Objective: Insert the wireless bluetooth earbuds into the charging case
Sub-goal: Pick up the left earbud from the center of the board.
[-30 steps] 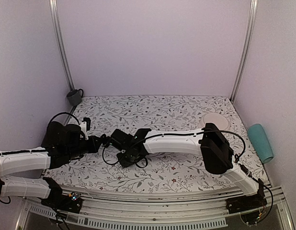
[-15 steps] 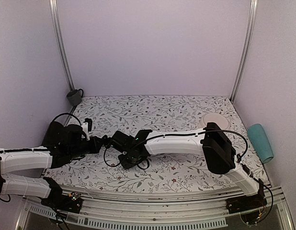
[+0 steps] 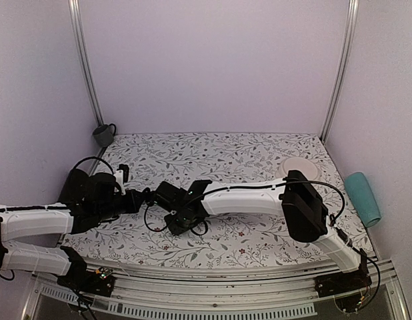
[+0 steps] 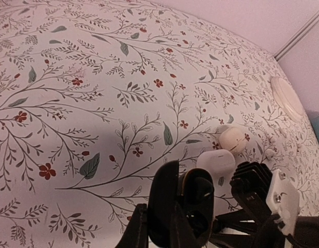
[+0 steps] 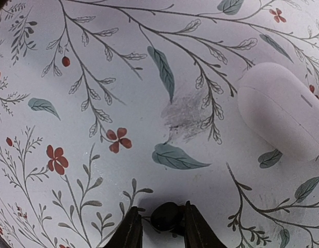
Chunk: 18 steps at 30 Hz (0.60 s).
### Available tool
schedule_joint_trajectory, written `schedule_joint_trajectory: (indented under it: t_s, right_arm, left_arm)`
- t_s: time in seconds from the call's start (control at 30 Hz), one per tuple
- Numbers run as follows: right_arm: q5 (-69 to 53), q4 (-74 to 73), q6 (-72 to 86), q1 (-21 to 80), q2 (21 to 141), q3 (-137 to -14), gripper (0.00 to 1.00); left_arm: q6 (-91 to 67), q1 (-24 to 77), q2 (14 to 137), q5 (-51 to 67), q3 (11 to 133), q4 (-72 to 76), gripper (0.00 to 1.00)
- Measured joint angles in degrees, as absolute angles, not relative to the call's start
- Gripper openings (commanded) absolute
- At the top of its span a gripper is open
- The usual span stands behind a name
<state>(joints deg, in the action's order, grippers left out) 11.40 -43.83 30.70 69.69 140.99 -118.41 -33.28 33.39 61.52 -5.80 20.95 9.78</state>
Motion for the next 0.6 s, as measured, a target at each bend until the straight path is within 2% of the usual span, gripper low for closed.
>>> schedule_joint_trajectory:
  t_s: [0.37,0.6]
  right_arm:
    - [10.8,-44.6,30.7,69.6,142.6,-121.2,0.28]
    - [10.8,-44.8,30.6,69.4,142.8,-121.5,0.2]
  left_arm:
    - [-33.3,33.4,61.4,-5.8,20.9,9.8,0.0]
    - [-33.3,33.5,61.4,-5.8,20.9,9.8,0.0]
